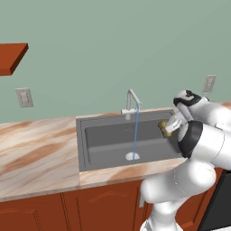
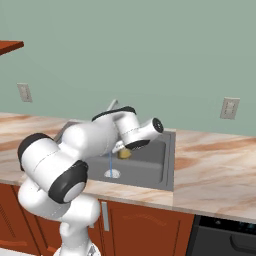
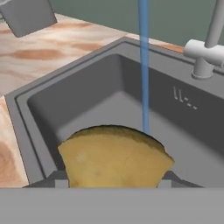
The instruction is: Soak the sponge with water for a few seconds and then drop it inside the sink.
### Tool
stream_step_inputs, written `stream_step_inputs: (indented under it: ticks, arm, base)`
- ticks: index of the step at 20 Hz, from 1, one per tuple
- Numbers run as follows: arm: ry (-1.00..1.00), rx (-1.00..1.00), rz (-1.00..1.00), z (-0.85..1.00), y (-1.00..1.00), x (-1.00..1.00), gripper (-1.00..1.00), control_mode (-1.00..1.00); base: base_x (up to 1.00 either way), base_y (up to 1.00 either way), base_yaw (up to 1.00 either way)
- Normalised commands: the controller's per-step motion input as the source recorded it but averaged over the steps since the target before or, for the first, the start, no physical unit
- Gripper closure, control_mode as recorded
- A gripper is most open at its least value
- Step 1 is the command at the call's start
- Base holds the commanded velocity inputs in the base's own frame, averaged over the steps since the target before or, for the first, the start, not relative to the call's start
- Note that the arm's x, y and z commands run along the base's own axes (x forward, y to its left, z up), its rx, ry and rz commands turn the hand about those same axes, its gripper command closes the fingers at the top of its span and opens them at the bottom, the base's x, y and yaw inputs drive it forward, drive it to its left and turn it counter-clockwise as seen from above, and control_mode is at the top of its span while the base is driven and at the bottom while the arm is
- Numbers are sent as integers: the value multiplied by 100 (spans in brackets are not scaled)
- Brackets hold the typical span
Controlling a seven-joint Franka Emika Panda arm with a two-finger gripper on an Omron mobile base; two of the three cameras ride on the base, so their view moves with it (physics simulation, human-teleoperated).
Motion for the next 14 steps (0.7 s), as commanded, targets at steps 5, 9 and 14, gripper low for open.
stream_step_inputs:
  ticks: [5,9,14]
  arm:
    - [-6,8,0,-24,10,10,100,-100]
    - [0,3,0,-15,14,25,100,-100]
    - [0,1,0,-17,16,39,100,-100]
  base:
    - [0,0,0]
    - [0,0,0]
    - [0,0,0]
